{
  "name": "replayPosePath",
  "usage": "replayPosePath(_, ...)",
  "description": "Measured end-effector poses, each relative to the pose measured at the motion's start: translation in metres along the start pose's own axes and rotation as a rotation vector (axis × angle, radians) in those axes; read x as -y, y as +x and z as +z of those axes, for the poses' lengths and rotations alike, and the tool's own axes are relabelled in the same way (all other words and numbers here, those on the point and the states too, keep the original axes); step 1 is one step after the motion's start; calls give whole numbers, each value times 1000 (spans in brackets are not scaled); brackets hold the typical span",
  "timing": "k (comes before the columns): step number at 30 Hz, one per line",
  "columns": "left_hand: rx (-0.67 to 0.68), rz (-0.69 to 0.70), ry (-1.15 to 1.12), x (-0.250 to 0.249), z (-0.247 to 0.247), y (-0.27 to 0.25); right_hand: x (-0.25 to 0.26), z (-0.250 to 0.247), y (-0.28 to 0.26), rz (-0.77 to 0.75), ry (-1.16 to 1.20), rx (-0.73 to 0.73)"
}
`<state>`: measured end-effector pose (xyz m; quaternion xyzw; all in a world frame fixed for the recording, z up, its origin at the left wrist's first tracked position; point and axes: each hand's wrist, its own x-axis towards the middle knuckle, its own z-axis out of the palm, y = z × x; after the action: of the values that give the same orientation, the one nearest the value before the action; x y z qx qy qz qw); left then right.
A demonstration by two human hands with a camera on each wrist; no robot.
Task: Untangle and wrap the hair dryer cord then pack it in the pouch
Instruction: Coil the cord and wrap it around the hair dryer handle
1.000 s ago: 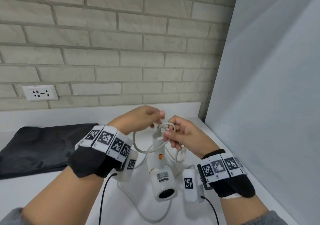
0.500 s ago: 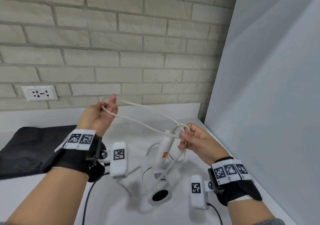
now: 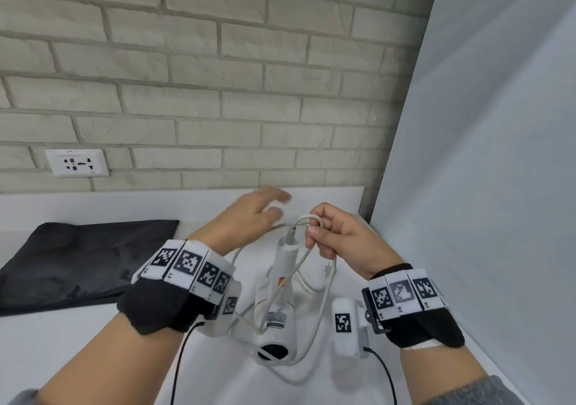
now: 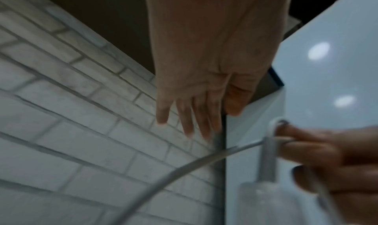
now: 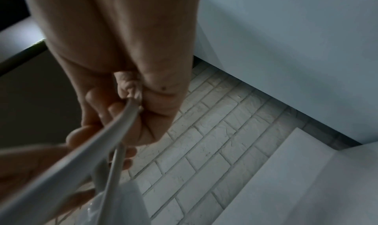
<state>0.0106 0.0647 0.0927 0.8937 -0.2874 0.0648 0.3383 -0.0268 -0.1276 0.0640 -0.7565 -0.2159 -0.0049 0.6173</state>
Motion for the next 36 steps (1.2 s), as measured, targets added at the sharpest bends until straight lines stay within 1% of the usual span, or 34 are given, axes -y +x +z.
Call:
replayPosePath(1,108,-8,-20,-7,2,2,1,1,0,-5,-14,-5)
replayPosePath(2,170,-8,-30,-10,2,4,0,0,0,-8,-22,-11)
replayPosePath(3,201,-7,-57,-11,3,6,-1,-1,-1,-7,-16,-17)
replayPosePath(4,205,-19,-125,-8,3,7,-2,-3,-3,0,9,-22)
replayPosePath(5,177,-49,-243,-5,4,8,-5,-5,-6,12,48,-29)
replayPosePath(7,57,-151,-591,3,2,10,-11,-8,-10,47,144,-43)
replayPosePath(9,-110,-284,-1038,18,-9,13,-20,-12,-15,90,231,-77)
replayPosePath(11,-291,-368,-1390,42,-24,16,-30,-17,-21,117,309,-125)
replayPosePath(13,-485,-415,-1589,68,-34,14,-37,-21,-25,132,327,-147)
replayPosePath(15,-678,-459,-1717,92,-39,7,-38,-23,-25,149,288,-157)
replayPosePath(17,-844,-527,-1823,115,-47,-5,-38,-26,-26,168,267,-227)
replayPosePath(18,-909,-582,-1832,126,-52,-12,-38,-29,-27,172,275,-284)
replayPosePath(19,-947,-654,-1789,135,-55,-19,-37,-32,-29,168,284,-335)
replayPosePath(20,-929,-737,-1700,139,-55,-25,-36,-35,-30,157,286,-376)
replayPosePath(21,-860,-804,-1581,140,-52,-28,-35,-36,-30,140,285,-403)
replayPosePath(23,-662,-849,-1300,130,-36,-28,-30,-34,-25,95,284,-423)
replayPosePath(25,-445,-907,-978,116,-16,-26,-23,-28,-19,51,283,-406)
replayPosePath(27,-198,-951,-572,106,-4,-27,-16,-23,-13,29,249,-371)
replayPosePath(29,39,-904,-113,96,0,-27,-10,-20,-9,26,183,-338)
replayPosePath(30,106,-825,122,91,1,-26,-8,-19,-8,20,152,-321)
replayPosePath(31,105,-699,281,84,2,-23,-5,-17,-7,11,129,-302)
replayPosePath(32,58,-551,296,74,4,-18,-2,-15,-6,1,108,-279)
replayPosePath(34,-46,-219,134,46,6,-11,4,-10,-5,-11,63,-229)
replayPosePath(35,-56,-58,81,27,8,-7,6,-7,-4,-15,42,-205)
replayPosePath(36,-17,74,74,11,12,-3,8,-4,-3,-21,29,-182)
